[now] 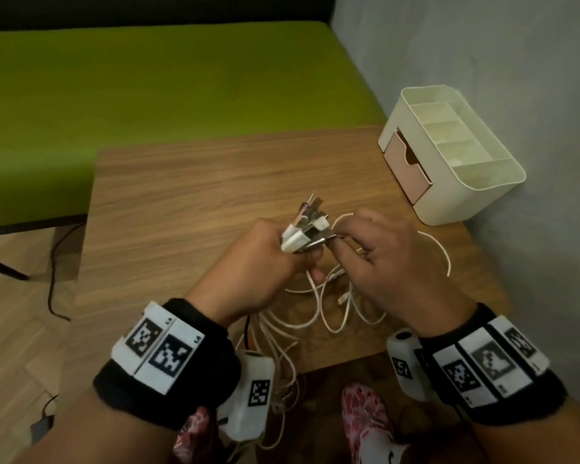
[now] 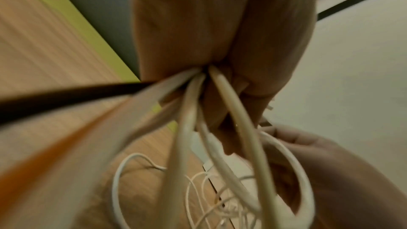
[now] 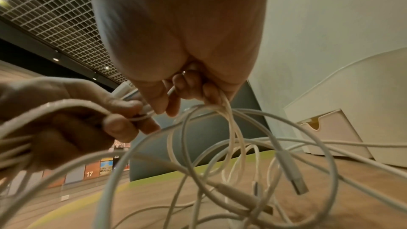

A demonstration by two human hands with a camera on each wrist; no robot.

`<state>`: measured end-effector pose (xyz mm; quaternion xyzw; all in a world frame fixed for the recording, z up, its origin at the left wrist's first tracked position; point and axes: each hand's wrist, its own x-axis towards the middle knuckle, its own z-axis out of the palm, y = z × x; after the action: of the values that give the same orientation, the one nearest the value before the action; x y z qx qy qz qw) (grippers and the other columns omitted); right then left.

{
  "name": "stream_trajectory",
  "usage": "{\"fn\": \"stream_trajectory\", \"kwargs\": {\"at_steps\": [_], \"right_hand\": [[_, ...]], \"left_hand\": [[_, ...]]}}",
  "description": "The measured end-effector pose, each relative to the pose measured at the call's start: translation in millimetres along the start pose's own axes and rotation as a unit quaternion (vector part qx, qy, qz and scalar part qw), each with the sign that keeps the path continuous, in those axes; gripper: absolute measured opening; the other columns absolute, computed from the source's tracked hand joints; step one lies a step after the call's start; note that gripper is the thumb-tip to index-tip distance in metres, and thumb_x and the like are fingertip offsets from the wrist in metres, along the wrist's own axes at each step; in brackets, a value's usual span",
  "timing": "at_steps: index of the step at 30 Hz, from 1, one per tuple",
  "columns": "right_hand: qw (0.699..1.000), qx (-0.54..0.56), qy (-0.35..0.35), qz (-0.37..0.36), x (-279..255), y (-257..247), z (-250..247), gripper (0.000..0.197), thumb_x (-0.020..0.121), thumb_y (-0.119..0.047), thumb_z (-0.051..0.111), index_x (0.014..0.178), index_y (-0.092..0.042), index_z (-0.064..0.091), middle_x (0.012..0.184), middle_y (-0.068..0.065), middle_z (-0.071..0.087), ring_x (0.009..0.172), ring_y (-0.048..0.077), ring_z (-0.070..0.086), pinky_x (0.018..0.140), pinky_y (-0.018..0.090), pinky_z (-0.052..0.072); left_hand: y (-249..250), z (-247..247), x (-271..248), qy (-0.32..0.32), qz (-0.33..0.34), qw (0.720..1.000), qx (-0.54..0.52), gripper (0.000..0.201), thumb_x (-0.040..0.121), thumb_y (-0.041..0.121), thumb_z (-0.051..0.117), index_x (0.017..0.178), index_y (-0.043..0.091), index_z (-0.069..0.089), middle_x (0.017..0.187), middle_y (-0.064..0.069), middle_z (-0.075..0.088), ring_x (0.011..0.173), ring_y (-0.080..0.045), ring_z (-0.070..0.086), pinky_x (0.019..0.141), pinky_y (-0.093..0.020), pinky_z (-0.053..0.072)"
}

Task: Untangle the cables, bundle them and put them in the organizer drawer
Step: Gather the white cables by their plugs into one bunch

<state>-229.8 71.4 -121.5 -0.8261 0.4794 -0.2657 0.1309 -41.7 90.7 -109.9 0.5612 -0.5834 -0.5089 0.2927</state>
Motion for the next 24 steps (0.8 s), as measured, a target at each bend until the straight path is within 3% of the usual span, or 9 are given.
{"fn": "stream_trajectory", "kwargs": {"at_steps": [2,4,7,9,13,16,18,21,24], "right_hand": [[0.999,0.028,-0.002,0.014,1,-2,-3,0.015,0.093,-0.027,0.058,0.088,-0.016,0.067,0.074,-0.013,0.052,0.066,0.008,0.046,0.057,0.011,0.035],[0.996,0.074,-0.014,0.037,2,-2,-8,0.018,0.096,-0.031,0.058,0.086,-0.018,0.065,0.068,-0.011,0.054,0.066,0.009,0.051,0.055,0.016,0.037],[0.988,0.115,-0.042,0.090,4,9,-12,0.020,0.096,-0.037,0.056,0.088,-0.021,0.066,0.069,-0.006,0.062,0.065,0.009,0.057,0.054,0.018,0.040],[0.984,0.113,-0.056,0.128,4,17,-13,0.020,0.097,-0.041,0.054,0.090,-0.026,0.065,0.075,-0.007,0.065,0.068,0.007,0.060,0.059,0.023,0.046],[0.967,0.199,0.034,0.157,4,18,-14,0.012,0.097,-0.032,0.056,0.089,-0.028,0.064,0.078,-0.013,0.062,0.071,0.003,0.058,0.063,0.018,0.047],[0.972,0.194,0.048,0.124,5,14,-9,0.011,0.096,-0.028,0.060,0.090,-0.026,0.069,0.079,-0.017,0.057,0.075,0.005,0.056,0.067,0.017,0.043],[0.987,0.136,0.025,0.085,4,13,-5,0.013,0.095,-0.027,0.061,0.093,-0.021,0.072,0.079,-0.015,0.054,0.078,0.003,0.053,0.066,0.010,0.038],[0.998,0.053,-0.010,0.015,2,10,3,0.022,0.095,-0.030,0.055,0.099,-0.018,0.073,0.080,-0.017,0.048,0.078,-0.004,0.049,0.065,0.006,0.036],[0.998,0.042,-0.026,-0.025,1,4,12,0.031,0.092,-0.031,0.049,0.097,-0.012,0.074,0.083,-0.007,0.053,0.071,0.005,0.050,0.060,0.015,0.038]], "left_hand": [[0,1,1,0.032,0.017,0.999,0.030,0.024,0.092,0.020,0.066,0.071,0.010,0.070,0.061,-0.008,0.067,0.037,-0.003,0.039,0.041,-0.019,0.030],[0,-3,2,0.082,0.030,0.996,-0.017,0.027,0.090,0.023,0.067,0.066,0.011,0.067,0.054,-0.007,0.057,0.040,-0.009,0.039,0.042,-0.023,0.029],[1,-17,4,0.137,0.030,0.970,-0.200,0.021,0.095,0.014,0.059,0.075,0.013,0.066,0.056,0.000,0.051,0.041,-0.009,0.032,0.042,-0.022,0.022],[0,-26,2,0.147,0.026,0.963,-0.225,0.020,0.097,0.012,0.055,0.080,0.013,0.065,0.058,0.000,0.051,0.042,-0.007,0.031,0.043,-0.022,0.020],[-12,-32,4,0.145,-0.014,0.989,-0.003,0.016,0.090,0.015,0.065,0.076,0.016,0.073,0.068,0.000,0.070,0.045,-0.006,0.047,0.044,-0.025,0.032],[-18,-16,5,0.142,-0.041,0.977,0.155,0.032,0.086,0.014,0.069,0.056,0.022,0.062,0.051,0.003,0.059,0.053,-0.022,0.057,0.046,-0.028,0.034],[-15,-5,3,0.154,-0.031,0.964,0.212,0.039,0.088,0.012,0.064,0.053,0.023,0.051,0.051,0.005,0.054,0.052,-0.016,0.053,0.045,-0.026,0.028],[-12,2,3,0.158,0.033,0.970,0.179,0.036,0.089,0.015,0.063,0.056,0.021,0.052,0.054,0.004,0.056,0.053,-0.015,0.052,0.047,-0.032,0.035],[-9,8,2,0.123,0.097,0.981,0.116,0.031,0.088,0.013,0.063,0.061,0.029,0.058,0.060,0.014,0.062,0.056,-0.004,0.054,0.053,-0.028,0.041]]}}
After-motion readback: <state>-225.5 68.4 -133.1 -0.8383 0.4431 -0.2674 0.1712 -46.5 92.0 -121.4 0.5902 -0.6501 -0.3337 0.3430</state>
